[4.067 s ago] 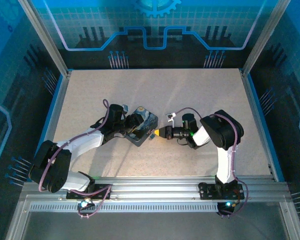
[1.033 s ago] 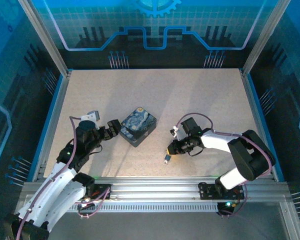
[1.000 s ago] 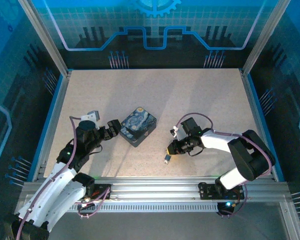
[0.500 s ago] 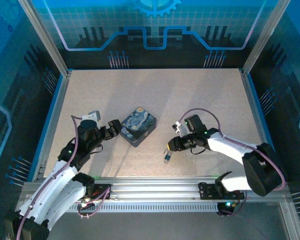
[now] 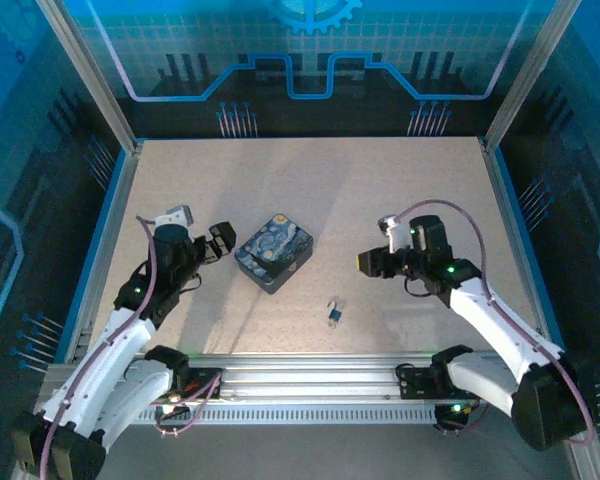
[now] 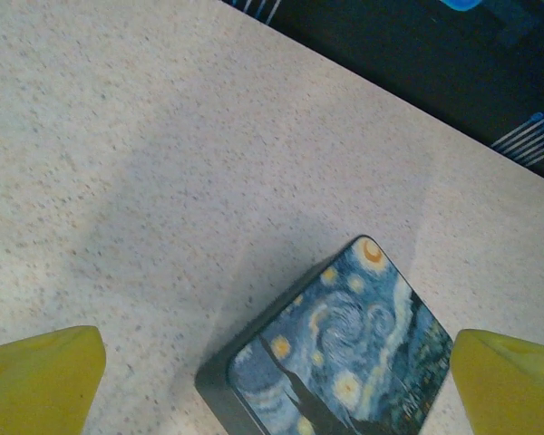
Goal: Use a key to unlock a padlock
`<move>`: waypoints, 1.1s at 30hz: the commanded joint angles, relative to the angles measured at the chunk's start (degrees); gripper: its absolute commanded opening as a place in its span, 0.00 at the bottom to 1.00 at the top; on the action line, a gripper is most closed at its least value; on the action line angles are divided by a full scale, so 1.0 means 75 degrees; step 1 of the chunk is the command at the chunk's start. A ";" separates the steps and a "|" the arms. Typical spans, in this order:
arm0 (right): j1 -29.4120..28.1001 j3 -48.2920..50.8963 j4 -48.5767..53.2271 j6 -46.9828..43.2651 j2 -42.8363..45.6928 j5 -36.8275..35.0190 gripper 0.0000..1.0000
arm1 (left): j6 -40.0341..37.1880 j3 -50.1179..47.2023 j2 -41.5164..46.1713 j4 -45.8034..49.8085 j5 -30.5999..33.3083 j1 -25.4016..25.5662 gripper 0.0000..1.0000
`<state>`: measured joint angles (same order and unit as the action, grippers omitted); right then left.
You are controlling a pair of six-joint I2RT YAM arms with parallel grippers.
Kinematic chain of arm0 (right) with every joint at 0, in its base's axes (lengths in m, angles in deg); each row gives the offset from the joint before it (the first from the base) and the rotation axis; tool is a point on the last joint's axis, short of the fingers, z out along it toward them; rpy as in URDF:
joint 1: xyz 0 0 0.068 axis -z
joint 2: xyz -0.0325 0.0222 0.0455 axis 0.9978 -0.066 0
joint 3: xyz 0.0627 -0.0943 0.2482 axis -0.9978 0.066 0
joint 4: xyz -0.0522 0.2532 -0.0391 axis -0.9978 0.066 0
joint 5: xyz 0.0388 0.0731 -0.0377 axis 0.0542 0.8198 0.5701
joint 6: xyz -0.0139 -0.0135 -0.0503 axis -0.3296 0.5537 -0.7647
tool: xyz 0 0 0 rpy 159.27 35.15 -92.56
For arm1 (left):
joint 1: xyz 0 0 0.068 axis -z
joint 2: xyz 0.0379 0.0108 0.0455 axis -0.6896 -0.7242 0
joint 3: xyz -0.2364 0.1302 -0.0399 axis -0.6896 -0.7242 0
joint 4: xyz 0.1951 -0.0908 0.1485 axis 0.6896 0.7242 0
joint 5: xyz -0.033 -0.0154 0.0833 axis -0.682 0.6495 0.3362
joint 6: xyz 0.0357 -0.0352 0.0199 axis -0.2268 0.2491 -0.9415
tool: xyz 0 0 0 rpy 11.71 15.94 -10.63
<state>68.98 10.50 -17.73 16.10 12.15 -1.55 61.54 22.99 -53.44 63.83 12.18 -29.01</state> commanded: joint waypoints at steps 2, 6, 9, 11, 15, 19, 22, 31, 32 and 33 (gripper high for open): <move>0.0739 0.0368 -0.0450 -0.0406 0.0660 -0.0248 0.65 | -0.0818 0.0114 -0.0229 -0.0695 0.0492 -0.0282 0.99; 0.1410 0.0678 -0.0908 -0.0480 0.1062 -0.0283 0.76 | -0.1263 -0.0177 -0.0299 -0.1392 0.0803 -0.0499 0.99; 0.1818 0.0852 -0.1236 -0.0524 0.1183 -0.0431 0.89 | -0.1587 -0.0504 -0.0299 -0.1983 0.1146 -0.0628 0.99; 0.2031 0.0979 -0.1527 -0.0548 0.1185 -0.0578 0.95 | -0.1750 -0.0699 -0.0322 -0.2261 0.1327 -0.0729 0.99; 0.2322 0.1196 -0.2086 -0.0600 0.1106 -0.0892 0.99 | -0.1956 -0.0969 -0.0450 -0.2609 0.1522 -0.0932 0.99; 0.2541 0.1397 -0.2687 -0.0647 0.0907 -0.1241 1.00 | -0.2064 -0.1349 -0.0647 -0.3212 0.1664 -0.1039 0.99; 0.2601 0.1383 -0.2792 -0.0676 0.0600 -0.1728 1.00 | -0.2099 -0.1580 -0.0854 -0.3632 0.1739 -0.1111 0.99; 0.2660 0.1563 -0.3639 -0.0928 -0.0221 -0.2048 1.00 | -0.2375 -0.1945 -0.1522 -0.4381 0.1817 -0.1262 0.99; 0.2656 0.1640 -0.3850 -0.0964 -0.0312 -0.2090 1.00 | -0.2378 -0.1985 -0.1582 -0.4489 0.1817 -0.1277 0.99; 0.2655 0.1707 -0.3985 -0.1004 -0.0397 -0.2128 1.00 | -0.2380 -0.2018 -0.1627 -0.4568 0.1811 -0.1288 0.99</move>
<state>87.95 21.71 -41.82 10.18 10.55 -15.54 45.21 9.19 -64.87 34.04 24.53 -37.84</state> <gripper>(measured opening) 0.999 0.990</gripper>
